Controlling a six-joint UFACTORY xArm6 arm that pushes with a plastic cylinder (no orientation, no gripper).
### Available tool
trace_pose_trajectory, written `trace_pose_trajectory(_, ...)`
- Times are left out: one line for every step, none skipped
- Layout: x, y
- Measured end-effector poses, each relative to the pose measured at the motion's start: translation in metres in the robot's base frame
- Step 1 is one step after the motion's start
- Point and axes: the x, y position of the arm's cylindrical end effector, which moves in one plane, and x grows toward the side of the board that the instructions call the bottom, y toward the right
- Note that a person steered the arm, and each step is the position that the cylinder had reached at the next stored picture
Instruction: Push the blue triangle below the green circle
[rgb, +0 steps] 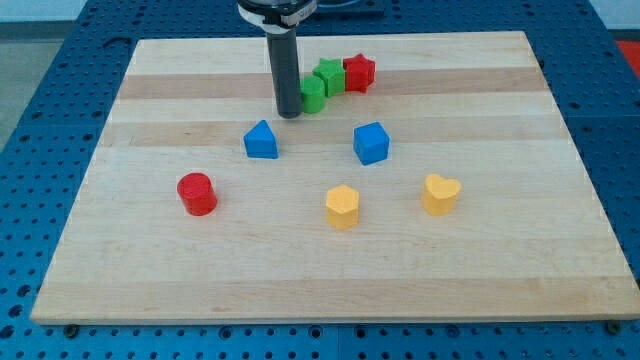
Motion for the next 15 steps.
trace_pose_trajectory(-0.006, 0.001)
trace_pose_trajectory(0.011, -0.019)
trace_pose_trajectory(0.027, -0.071)
trace_pose_trajectory(0.055, -0.073)
trace_pose_trajectory(0.07, -0.029)
trace_pose_trajectory(0.074, -0.008)
trace_pose_trajectory(0.093, -0.038)
trace_pose_trajectory(0.116, -0.032)
trace_pose_trajectory(0.115, 0.005)
trace_pose_trajectory(0.095, 0.02)
trace_pose_trajectory(0.075, 0.025)
trace_pose_trajectory(0.059, 0.025)
trace_pose_trajectory(0.055, 0.028)
trace_pose_trajectory(0.054, 0.028)
trace_pose_trajectory(0.046, 0.028)
